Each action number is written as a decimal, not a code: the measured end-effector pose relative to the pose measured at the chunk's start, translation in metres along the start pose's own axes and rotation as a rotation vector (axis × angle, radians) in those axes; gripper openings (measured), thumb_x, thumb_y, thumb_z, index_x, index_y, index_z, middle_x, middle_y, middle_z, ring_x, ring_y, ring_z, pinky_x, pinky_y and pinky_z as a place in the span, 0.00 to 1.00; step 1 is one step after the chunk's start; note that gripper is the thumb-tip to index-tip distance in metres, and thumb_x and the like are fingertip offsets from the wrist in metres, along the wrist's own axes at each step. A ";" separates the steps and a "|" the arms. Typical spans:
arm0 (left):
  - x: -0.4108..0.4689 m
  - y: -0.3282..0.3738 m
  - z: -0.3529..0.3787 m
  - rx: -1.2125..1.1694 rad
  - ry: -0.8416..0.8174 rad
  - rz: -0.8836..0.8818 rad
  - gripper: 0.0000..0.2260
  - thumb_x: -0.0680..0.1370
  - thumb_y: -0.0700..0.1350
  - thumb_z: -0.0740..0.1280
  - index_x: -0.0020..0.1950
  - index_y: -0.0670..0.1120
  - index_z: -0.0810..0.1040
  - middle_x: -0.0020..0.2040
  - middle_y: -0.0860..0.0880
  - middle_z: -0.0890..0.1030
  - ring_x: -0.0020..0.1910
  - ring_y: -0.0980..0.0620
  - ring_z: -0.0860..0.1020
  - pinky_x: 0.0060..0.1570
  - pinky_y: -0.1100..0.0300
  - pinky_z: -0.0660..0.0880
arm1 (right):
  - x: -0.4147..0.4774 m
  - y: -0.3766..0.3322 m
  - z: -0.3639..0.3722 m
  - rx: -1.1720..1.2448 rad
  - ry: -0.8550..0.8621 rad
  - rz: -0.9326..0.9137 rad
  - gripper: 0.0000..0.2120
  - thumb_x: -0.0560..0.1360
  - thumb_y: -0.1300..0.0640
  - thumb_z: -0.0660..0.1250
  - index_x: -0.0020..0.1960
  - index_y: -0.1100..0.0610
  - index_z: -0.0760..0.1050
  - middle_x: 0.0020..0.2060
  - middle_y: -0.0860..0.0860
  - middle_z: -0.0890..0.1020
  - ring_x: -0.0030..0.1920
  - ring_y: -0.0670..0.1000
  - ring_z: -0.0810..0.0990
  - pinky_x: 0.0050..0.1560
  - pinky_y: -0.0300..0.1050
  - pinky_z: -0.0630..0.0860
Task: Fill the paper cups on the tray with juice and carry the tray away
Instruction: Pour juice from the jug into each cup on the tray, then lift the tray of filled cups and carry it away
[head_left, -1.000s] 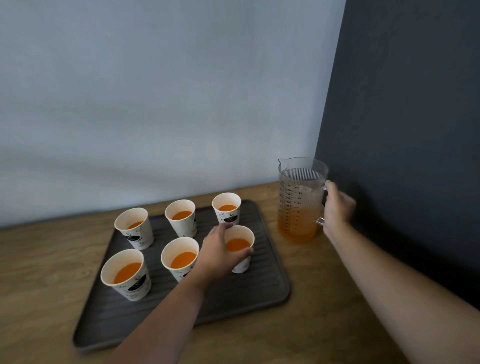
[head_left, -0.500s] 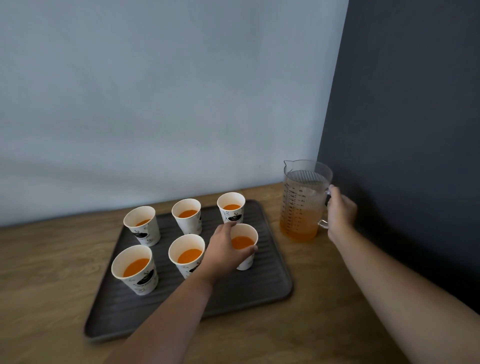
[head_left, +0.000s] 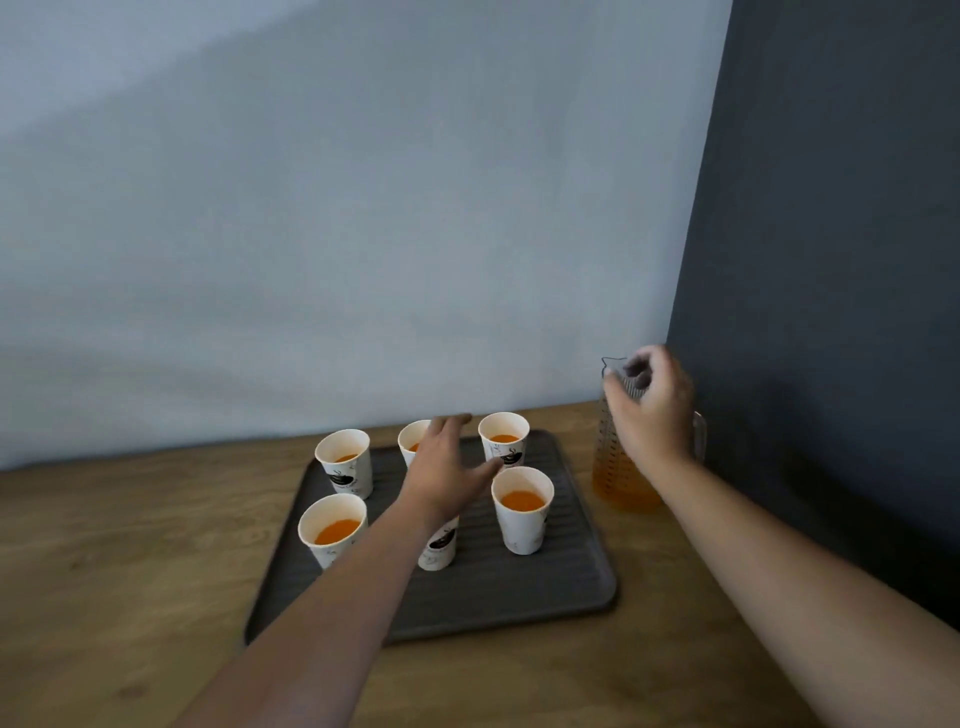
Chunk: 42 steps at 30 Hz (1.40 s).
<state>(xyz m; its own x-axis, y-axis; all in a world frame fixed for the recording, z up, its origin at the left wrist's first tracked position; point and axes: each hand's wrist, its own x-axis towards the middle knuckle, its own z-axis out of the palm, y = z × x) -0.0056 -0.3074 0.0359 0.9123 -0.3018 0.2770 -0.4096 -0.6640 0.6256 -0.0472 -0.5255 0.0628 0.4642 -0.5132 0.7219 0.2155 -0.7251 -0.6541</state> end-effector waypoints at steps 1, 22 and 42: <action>-0.001 -0.005 -0.009 0.015 0.033 -0.017 0.29 0.74 0.50 0.71 0.72 0.46 0.66 0.71 0.48 0.67 0.70 0.49 0.66 0.67 0.57 0.64 | -0.004 -0.008 0.003 0.021 -0.049 -0.022 0.07 0.70 0.59 0.69 0.40 0.59 0.71 0.34 0.50 0.74 0.35 0.51 0.73 0.36 0.42 0.70; -0.052 -0.188 -0.056 -0.233 0.259 -0.562 0.19 0.80 0.52 0.61 0.65 0.40 0.74 0.61 0.40 0.79 0.60 0.43 0.76 0.57 0.54 0.70 | -0.109 0.074 0.045 -0.454 -0.648 0.420 0.16 0.77 0.57 0.62 0.63 0.62 0.73 0.57 0.60 0.77 0.58 0.60 0.75 0.54 0.49 0.72; -0.037 -0.244 -0.035 0.444 0.004 -0.701 0.15 0.82 0.50 0.55 0.55 0.39 0.72 0.58 0.35 0.77 0.57 0.35 0.76 0.50 0.49 0.71 | -0.105 0.100 0.083 -0.814 -0.759 0.471 0.15 0.81 0.52 0.56 0.55 0.62 0.73 0.52 0.62 0.80 0.52 0.63 0.78 0.41 0.47 0.67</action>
<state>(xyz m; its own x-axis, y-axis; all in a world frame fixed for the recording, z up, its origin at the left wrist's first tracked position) 0.0607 -0.1102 -0.1017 0.9563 0.2844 -0.0674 0.2911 -0.9057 0.3083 -0.0031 -0.5053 -0.0973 0.7972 -0.6021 -0.0442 -0.5875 -0.7568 -0.2865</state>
